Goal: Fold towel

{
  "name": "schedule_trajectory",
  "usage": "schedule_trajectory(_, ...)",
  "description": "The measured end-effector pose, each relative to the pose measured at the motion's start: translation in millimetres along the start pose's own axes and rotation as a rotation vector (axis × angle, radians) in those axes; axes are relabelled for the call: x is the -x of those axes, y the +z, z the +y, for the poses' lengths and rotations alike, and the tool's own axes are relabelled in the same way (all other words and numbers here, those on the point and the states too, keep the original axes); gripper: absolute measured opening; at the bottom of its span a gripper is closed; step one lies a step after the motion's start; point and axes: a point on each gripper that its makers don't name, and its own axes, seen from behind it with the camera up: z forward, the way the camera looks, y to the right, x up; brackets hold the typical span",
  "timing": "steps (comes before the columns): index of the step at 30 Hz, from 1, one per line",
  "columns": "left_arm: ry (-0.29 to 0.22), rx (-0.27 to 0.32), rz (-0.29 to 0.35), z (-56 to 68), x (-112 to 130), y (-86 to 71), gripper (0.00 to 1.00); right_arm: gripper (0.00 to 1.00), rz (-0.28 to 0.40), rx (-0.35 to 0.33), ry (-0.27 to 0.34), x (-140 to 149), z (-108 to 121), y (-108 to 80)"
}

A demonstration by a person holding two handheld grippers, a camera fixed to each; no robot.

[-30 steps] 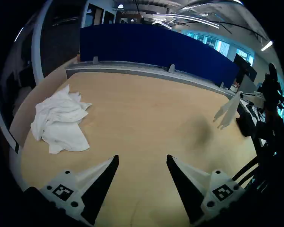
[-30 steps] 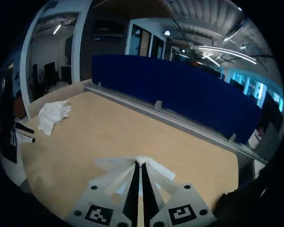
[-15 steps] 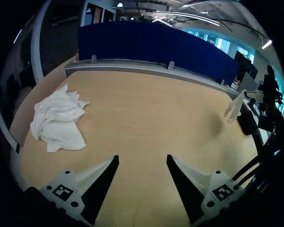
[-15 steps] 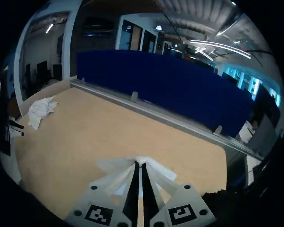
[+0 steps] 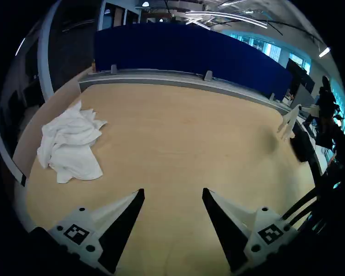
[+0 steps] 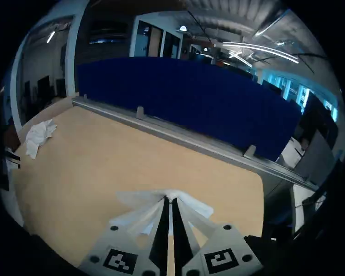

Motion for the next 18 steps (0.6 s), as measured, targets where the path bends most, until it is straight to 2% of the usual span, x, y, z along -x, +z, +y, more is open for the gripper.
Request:
schedule_trajectory(8,-0.011,-0.014,-0.016,-0.4,9.8,-1.5,0.94,0.04,-0.026,0.022,0.003,6.1,28.1,6.9)
schedule_trajectory(18,-0.014,-0.024,-0.02,-0.3,12.5,0.3,0.93,0.04,-0.043,0.038,0.022,11.3,41.4,26.3)
